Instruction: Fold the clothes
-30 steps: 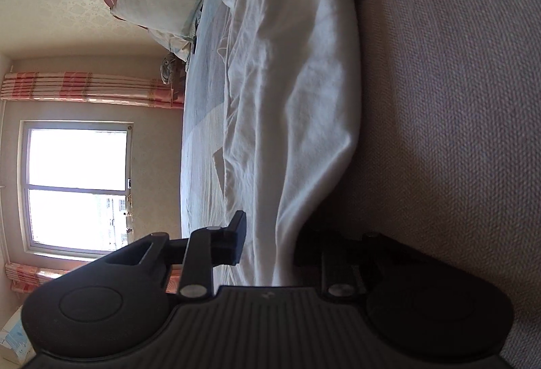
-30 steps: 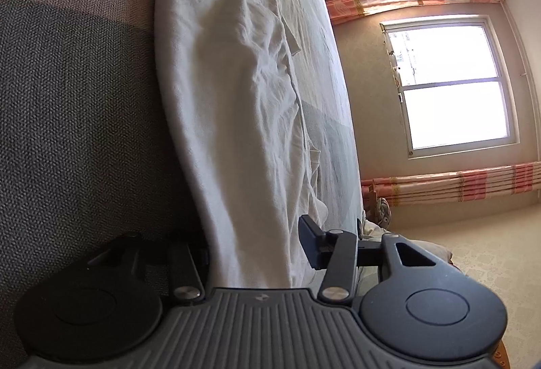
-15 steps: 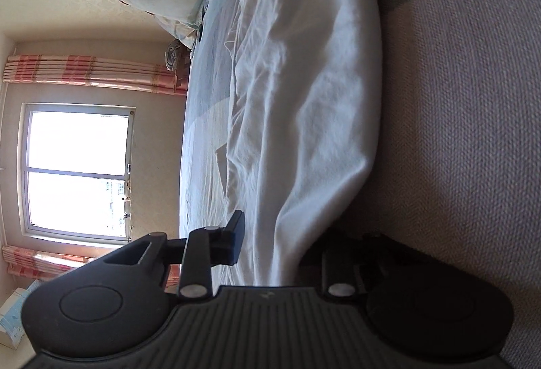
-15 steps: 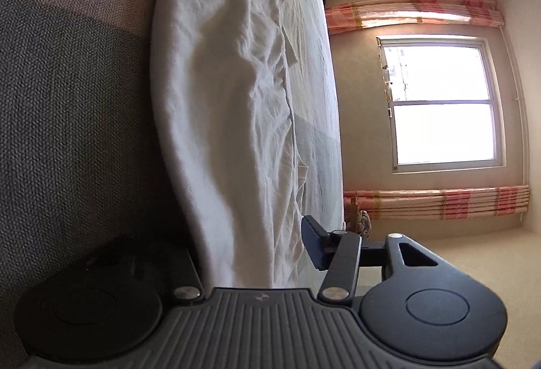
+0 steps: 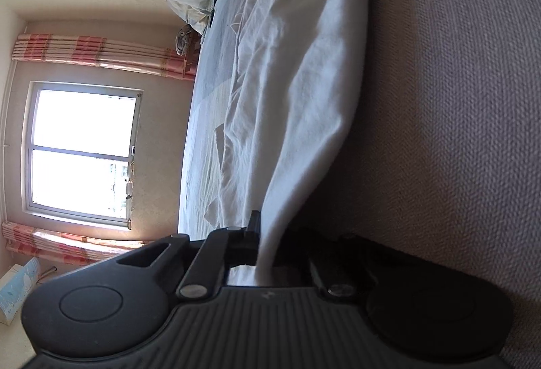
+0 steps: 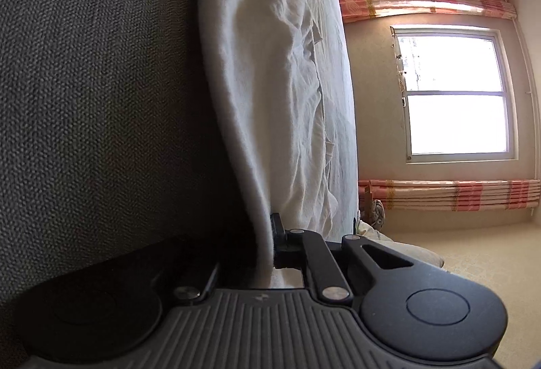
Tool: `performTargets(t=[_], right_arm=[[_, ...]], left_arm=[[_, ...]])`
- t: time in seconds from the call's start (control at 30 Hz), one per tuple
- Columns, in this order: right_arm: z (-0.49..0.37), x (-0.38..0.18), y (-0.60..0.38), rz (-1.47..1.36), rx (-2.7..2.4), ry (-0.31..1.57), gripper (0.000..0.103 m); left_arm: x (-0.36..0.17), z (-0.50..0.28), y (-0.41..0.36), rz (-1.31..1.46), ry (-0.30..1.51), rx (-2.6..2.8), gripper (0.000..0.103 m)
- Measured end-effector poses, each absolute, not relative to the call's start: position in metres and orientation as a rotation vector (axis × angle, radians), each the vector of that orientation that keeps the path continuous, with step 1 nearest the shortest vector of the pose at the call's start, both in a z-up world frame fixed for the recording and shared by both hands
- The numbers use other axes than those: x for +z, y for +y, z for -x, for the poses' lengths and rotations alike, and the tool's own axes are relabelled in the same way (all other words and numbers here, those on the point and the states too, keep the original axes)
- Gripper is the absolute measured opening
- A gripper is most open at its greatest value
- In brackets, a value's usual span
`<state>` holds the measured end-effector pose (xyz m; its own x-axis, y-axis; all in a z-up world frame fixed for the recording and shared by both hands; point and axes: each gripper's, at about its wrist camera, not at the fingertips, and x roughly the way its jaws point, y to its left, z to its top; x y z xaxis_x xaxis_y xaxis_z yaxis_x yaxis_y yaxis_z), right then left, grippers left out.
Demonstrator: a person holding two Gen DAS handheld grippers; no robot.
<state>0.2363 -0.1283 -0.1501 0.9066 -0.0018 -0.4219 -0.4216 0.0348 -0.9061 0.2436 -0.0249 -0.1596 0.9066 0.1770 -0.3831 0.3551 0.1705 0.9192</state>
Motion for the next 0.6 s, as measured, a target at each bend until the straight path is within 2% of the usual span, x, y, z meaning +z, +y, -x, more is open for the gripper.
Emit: performTargets(t=[0.27, 0.6], right_arm=[[-0.233, -0.119, -0.136, 1.373, 0.376, 0.412, 0.009], [-0.206, -0.071, -0.145, 1.298, 0.398, 0.363, 0.007]], left_arm=[[-0.134, -0.237, -0.013, -1.360, 0.413, -0.175, 0.002], [-0.112, -0.216, -0.003, -1.397, 0.348, -0.171, 0.002]])
